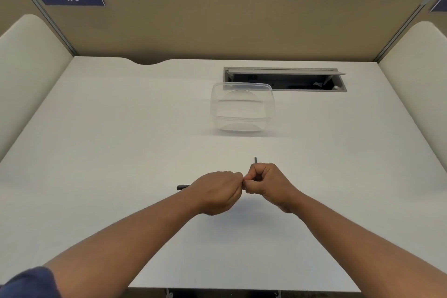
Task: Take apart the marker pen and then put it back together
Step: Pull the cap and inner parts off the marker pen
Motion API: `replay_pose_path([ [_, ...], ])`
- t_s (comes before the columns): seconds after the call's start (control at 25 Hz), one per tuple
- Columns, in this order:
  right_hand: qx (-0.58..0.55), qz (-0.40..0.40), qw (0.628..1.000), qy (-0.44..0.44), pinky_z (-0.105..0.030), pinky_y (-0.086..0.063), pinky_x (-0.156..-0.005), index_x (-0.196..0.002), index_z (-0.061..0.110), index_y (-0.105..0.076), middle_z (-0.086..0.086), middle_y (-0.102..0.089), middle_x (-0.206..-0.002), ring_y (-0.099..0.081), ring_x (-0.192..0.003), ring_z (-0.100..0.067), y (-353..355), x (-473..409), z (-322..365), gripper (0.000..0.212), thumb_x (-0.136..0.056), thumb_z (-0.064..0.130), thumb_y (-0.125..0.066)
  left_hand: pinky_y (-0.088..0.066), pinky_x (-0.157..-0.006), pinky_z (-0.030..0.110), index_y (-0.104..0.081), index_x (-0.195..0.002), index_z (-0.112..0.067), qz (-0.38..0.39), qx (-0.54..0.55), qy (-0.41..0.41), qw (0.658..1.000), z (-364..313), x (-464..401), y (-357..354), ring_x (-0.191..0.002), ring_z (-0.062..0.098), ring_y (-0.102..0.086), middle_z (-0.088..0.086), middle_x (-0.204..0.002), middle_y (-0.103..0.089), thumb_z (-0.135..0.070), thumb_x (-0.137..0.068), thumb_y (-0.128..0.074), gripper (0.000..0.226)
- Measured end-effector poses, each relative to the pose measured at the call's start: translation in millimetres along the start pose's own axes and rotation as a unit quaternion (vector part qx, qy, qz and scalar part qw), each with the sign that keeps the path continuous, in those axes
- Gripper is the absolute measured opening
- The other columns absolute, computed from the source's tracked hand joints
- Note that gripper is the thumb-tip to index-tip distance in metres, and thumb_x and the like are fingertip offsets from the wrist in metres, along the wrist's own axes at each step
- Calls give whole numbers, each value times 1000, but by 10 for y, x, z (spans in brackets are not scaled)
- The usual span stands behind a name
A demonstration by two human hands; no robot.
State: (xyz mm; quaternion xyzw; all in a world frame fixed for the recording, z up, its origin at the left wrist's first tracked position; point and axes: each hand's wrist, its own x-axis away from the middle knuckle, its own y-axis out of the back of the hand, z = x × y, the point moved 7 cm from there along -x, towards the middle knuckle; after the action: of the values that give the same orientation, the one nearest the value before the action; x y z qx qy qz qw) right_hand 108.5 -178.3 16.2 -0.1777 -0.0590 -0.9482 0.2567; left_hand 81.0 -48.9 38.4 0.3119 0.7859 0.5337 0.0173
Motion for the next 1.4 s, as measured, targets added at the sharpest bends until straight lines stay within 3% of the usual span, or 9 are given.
replay_pose_path([
  [0.12,19,0,1000,1,-34,-53,-79,-70,7,-65,-3,-70,-73,-65,-74,-16,-6,15,-28,9,-74,10,-72,-31,-63,37,-32,-83,-25,25,-3,-18,1000,-7,27,-9,-62,12,-37,-8,-71,-40,-28,-102,-28,20],
  [0.24,24,-5,1000,8,-32,-53,-80,-73,4,-65,-5,-72,-77,-66,-78,-16,-2,15,-13,9,-76,9,-72,-34,-65,38,-32,-84,-25,34,3,-24,999,-3,37,25,-65,17,-39,-7,-72,-40,-26,-104,-29,20],
  [0.4,29,-15,999,7,-30,-51,-77,-70,9,-65,-2,-70,-75,-64,-75,-14,17,17,-4,8,-76,9,-71,-39,-70,37,-37,-90,-27,40,28,-28,998,-11,38,46,-77,22,-46,-4,-84,-48,-24,-105,-30,16],
  [0.6,35,-32,999,-1,-33,-45,-70,-66,25,-65,4,-66,-72,-57,-70,-14,23,16,-21,18,-76,11,-69,-45,-71,42,-42,-85,-25,20,-11,13,1000,48,-1,82,-78,23,-52,-5,-78,-50,-38,-107,-29,29],
  [0.84,70,-41,997,11,-22,-47,-64,-72,26,-66,12,-64,-68,-56,-65,-8,-14,-3,5,16,-78,12,-71,-43,-70,40,-43,-84,-20,13,28,26,999,64,11,66,-77,21,-48,-4,-80,-51,-34,-107,-30,30],
  [1.12,165,-92,981,43,-15,-38,-53,-68,21,-56,18,-55,-55,-44,-53,-1,-59,-9,63,15,-75,17,-69,-47,-72,43,-49,-86,-18,0,39,37,999,41,32,91,-82,25,-55,3,-87,-60,-28,-104,-31,27],
  [1.28,163,-102,980,53,-12,-39,-53,-70,22,-59,19,-58,-58,-48,-53,0,-71,-16,65,16,-79,13,-70,-40,-63,38,-47,-82,-20,-12,61,45,997,92,6,88,-75,23,-52,1,-80,-58,-30,-103,-31,28],
  [1.4,103,-110,988,37,-17,-40,-53,-79,23,-61,15,-57,-61,-45,-53,-4,-33,7,17,12,-81,13,-68,-40,-59,33,-57,-99,-25,-36,152,75,985,168,14,88,-65,13,-51,-6,-73,-59,-35,-103,-33,26],
])
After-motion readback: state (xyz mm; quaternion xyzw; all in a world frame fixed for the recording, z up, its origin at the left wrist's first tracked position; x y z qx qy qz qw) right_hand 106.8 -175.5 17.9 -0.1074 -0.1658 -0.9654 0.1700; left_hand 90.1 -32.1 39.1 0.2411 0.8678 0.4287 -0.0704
